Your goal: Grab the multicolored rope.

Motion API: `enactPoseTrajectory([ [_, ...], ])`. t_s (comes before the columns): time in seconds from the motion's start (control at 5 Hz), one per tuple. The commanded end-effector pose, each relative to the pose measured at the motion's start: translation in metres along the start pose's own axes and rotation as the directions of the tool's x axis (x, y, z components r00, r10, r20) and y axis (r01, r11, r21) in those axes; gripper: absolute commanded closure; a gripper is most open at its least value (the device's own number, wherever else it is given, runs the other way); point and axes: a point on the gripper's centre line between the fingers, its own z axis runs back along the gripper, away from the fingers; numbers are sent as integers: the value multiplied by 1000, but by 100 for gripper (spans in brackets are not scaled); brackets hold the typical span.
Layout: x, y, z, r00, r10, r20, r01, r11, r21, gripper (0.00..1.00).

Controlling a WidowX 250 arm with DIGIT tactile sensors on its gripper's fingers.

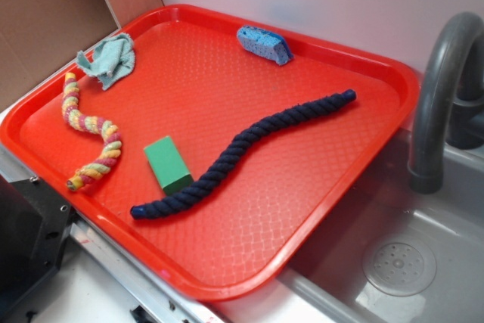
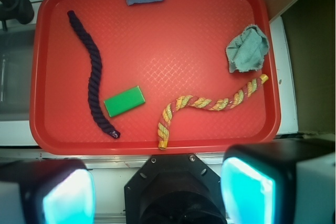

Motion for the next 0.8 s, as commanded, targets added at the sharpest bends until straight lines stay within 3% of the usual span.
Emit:
enactPoseTrajectory([
  [0.0, 0, 0, 0, 1000, 0, 0, 0, 1000, 0, 0],
  [0.2, 4, 7, 2, 967, 242, 79, -244, 970, 14, 0],
  [0.4, 10, 11, -9, 872, 470, 136, -475, 880, 6, 0],
  [0.6, 17, 18, -26, 729, 667, 157, -677, 736, 20, 0],
])
